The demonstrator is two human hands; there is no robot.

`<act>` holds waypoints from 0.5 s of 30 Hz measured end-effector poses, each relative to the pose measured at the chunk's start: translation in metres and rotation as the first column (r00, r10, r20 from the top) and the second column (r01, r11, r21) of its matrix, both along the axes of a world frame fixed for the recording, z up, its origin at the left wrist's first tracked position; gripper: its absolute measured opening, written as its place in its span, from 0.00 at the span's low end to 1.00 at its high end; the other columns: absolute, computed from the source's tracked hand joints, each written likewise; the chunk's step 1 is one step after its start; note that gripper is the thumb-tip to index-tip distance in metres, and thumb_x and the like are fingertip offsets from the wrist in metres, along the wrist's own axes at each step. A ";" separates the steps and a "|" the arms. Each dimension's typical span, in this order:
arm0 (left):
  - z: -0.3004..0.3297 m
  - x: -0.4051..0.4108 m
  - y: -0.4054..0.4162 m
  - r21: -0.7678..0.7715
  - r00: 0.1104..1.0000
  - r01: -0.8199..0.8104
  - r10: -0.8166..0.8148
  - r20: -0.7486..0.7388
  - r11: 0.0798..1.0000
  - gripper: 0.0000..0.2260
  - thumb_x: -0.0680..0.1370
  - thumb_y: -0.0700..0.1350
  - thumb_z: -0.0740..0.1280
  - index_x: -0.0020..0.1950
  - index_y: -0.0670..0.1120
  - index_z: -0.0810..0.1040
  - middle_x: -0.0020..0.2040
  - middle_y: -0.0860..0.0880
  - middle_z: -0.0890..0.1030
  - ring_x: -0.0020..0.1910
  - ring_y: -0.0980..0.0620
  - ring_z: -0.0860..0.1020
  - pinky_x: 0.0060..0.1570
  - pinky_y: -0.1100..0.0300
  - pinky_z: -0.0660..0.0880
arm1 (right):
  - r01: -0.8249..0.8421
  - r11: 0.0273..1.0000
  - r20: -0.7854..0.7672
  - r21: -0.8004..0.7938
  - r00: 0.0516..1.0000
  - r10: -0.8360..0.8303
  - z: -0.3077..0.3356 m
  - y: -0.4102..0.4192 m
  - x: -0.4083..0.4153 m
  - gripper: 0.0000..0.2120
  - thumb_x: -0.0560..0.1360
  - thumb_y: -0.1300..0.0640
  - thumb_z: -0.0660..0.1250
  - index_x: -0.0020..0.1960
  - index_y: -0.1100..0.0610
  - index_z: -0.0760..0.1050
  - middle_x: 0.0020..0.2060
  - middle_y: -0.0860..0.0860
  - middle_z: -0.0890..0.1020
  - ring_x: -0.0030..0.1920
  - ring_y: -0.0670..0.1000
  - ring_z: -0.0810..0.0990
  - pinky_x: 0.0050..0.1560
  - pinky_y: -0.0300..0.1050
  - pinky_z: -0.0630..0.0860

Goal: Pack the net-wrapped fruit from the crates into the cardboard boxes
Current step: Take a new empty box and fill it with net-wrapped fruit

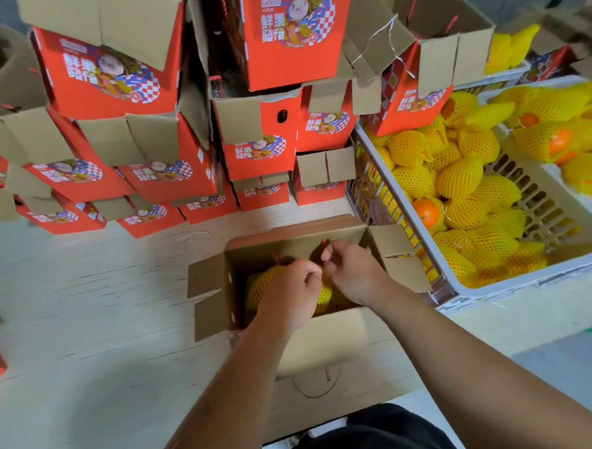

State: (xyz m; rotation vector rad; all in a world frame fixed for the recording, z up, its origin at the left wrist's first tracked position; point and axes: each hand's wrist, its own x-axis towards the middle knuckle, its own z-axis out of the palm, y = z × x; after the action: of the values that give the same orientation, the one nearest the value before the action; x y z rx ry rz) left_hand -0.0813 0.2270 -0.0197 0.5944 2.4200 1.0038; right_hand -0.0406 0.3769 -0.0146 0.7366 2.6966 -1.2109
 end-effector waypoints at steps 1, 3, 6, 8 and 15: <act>0.002 -0.001 0.007 0.047 0.999 -0.025 0.026 -0.023 0.999 0.06 0.83 0.47 0.63 0.53 0.57 0.77 0.47 0.59 0.81 0.49 0.59 0.79 0.50 0.61 0.75 | 0.010 1.000 -0.074 -0.018 0.997 -0.012 0.006 0.000 0.001 0.06 0.77 0.61 0.65 0.50 0.52 0.78 0.43 0.49 0.84 0.45 0.53 0.81 0.46 0.41 0.73; 0.010 -0.002 0.031 0.141 0.997 -0.062 0.068 -0.037 0.988 0.05 0.83 0.47 0.62 0.53 0.57 0.77 0.45 0.61 0.79 0.45 0.64 0.77 0.45 0.70 0.70 | 0.029 0.997 -0.235 -0.075 0.971 -0.046 0.020 0.011 0.007 0.06 0.78 0.63 0.65 0.50 0.56 0.79 0.44 0.50 0.84 0.46 0.50 0.81 0.48 0.40 0.74; 0.023 0.004 0.077 0.301 0.995 -0.100 0.101 0.013 0.948 0.07 0.83 0.44 0.63 0.54 0.55 0.78 0.49 0.55 0.81 0.49 0.55 0.80 0.50 0.56 0.77 | 0.088 0.990 -0.402 -0.109 0.907 -0.125 0.036 0.045 0.019 0.05 0.79 0.64 0.64 0.49 0.57 0.78 0.42 0.50 0.84 0.45 0.49 0.82 0.47 0.42 0.77; 0.030 0.010 0.113 0.352 0.996 -0.067 0.082 -0.028 0.934 0.07 0.83 0.43 0.63 0.55 0.52 0.79 0.51 0.52 0.82 0.51 0.53 0.80 0.51 0.55 0.75 | 0.137 0.982 -0.453 -0.131 0.872 -0.183 0.039 0.077 0.026 0.06 0.78 0.65 0.65 0.48 0.57 0.77 0.41 0.49 0.83 0.44 0.51 0.82 0.47 0.48 0.77; 0.038 0.033 0.238 0.228 0.968 0.069 -0.010 -0.250 0.971 0.12 0.80 0.53 0.62 0.54 0.49 0.82 0.48 0.49 0.86 0.50 0.46 0.83 0.50 0.48 0.77 | 0.257 0.965 -0.420 -0.060 0.870 -0.258 0.023 0.214 0.056 0.05 0.79 0.60 0.67 0.51 0.50 0.77 0.42 0.45 0.81 0.35 0.40 0.77 0.39 0.36 0.71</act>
State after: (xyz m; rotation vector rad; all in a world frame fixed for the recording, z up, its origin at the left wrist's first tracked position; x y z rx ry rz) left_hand -0.0481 0.4645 0.0187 0.8949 2.5055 1.2781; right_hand 0.0153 0.5906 0.0087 0.9577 3.0093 -1.6033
